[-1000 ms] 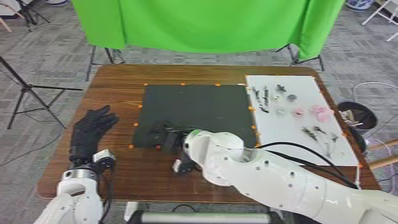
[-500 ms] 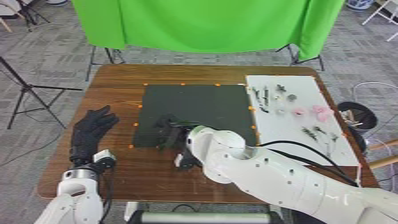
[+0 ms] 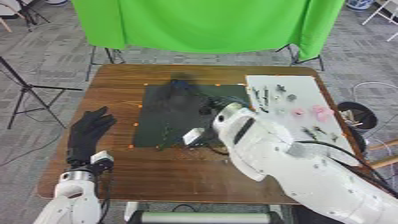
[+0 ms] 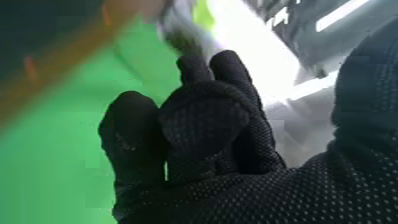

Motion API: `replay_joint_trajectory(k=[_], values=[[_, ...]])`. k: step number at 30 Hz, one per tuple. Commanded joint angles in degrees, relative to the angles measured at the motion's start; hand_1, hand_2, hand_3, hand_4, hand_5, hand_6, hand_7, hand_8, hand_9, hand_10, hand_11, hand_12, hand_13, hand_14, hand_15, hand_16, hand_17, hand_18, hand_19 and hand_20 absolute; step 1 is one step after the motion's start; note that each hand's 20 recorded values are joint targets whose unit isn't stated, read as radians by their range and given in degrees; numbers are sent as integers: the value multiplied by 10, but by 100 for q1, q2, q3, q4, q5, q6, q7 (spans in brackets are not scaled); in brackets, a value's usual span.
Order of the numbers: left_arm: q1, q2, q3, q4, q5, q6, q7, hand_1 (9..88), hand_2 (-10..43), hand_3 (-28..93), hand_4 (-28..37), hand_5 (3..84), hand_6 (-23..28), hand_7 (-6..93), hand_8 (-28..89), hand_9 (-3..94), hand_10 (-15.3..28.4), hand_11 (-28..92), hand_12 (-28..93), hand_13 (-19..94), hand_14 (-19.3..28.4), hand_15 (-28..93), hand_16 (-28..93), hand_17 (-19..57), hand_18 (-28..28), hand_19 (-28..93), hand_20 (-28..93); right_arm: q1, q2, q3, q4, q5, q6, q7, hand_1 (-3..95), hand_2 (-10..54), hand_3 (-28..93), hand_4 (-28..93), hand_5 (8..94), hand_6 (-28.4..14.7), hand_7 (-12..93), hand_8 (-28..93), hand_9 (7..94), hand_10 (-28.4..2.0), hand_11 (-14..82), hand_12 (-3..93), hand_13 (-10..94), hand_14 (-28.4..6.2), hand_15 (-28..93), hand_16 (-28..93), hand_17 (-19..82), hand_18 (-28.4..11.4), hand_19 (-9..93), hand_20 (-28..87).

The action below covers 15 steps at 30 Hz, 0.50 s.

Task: Arrange flowers

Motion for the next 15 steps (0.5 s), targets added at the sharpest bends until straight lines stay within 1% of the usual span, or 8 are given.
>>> replay_joint_trajectory(k=[1, 3, 5, 6, 9, 11, 12, 15], values=[[245, -79, -155, -112, -74, 148, 55, 240, 218, 647, -283, 545, 35, 141, -80, 534, 144, 224, 120, 466, 165, 253, -12, 205, 127, 106, 271, -1896, 1878, 2519, -362, -1394, 142, 985, 221, -95, 636, -130, 564, -46, 92, -69, 587, -165, 84, 140, 890, -46, 636, 255, 633, -155, 932, 557], [361, -112, -290, -183, -116, 237, 120, 240, 217, 649, -283, 545, 34, 142, -80, 534, 144, 224, 120, 466, 164, 254, -11, 205, 127, 106, 272, -2447, 2087, 3136, -350, -1595, 7, 1175, 226, -95, 624, -141, 564, -49, 90, -65, 595, -168, 84, 149, 888, -47, 636, 255, 630, -155, 932, 557], [410, -120, -407, -213, -132, 305, 164, 239, 216, 650, -283, 546, 34, 143, -80, 534, 144, 225, 120, 467, 164, 254, -12, 205, 127, 106, 272, -3139, 2241, 3835, -413, -1786, -136, 1375, 236, -95, 612, -156, 570, -55, 90, -63, 611, -172, 92, 159, 886, -47, 637, 255, 627, -154, 932, 554], [431, -130, -463, -222, -175, 343, 196, 243, 209, 654, -283, 545, 34, 142, -80, 533, 144, 225, 120, 467, 164, 254, -12, 206, 127, 107, 272, -3496, 2293, 4170, -457, -1882, -193, 1443, 239, -95, 610, -161, 573, -57, 91, -63, 620, -175, 98, 163, 885, -47, 637, 254, 626, -152, 932, 553], [550, -144, -626, -276, -414, 398, 281, 326, 167, 672, -280, 510, 31, 146, -81, 502, 136, 221, 119, 473, 162, 256, -14, 256, 150, 193, 330, -4382, 2326, 4960, -571, -1994, -306, 1581, 243, -95, 607, -167, 581, -59, 93, -63, 637, -172, 113, 172, 884, -47, 638, 253, 626, -152, 932, 552], [633, -159, -715, -318, -566, 351, 314, 383, 148, 680, -270, 485, 29, 152, -81, 481, 132, 220, 118, 475, 161, 256, -16, 278, 157, 220, 356, -4747, 2322, 5233, -607, -2067, -342, 1651, 251, -95, 606, -170, 589, -59, 96, -63, 647, -172, 123, 178, 884, -47, 638, 252, 627, -152, 932, 551], [665, -158, -740, -338, -593, 368, 315, 413, 135, 681, -244, 473, 28, 157, -83, 471, 131, 223, 115, 475, 160, 255, -18, 287, 158, 215, 364, -4913, 2307, 5342, -628, -2110, -337, 1690, 253, -95, 607, -171, 591, -59, 97, -63, 653, -171, 130, 181, 884, -47, 638, 252, 627, -151, 932, 551], [696, -166, -789, -364, -553, 361, 333, 457, 121, 683, -211, 462, 26, 164, -86, 458, 128, 227, 112, 463, 157, 248, -19, 290, 151, 174, 370, -5124, 2234, 5459, -600, -2257, -329, 1798, 268, -95, 612, -171, 601, -55, 103, -63, 671, -167, 146, 186, 885, -44, 638, 251, 627, -150, 932, 550]])
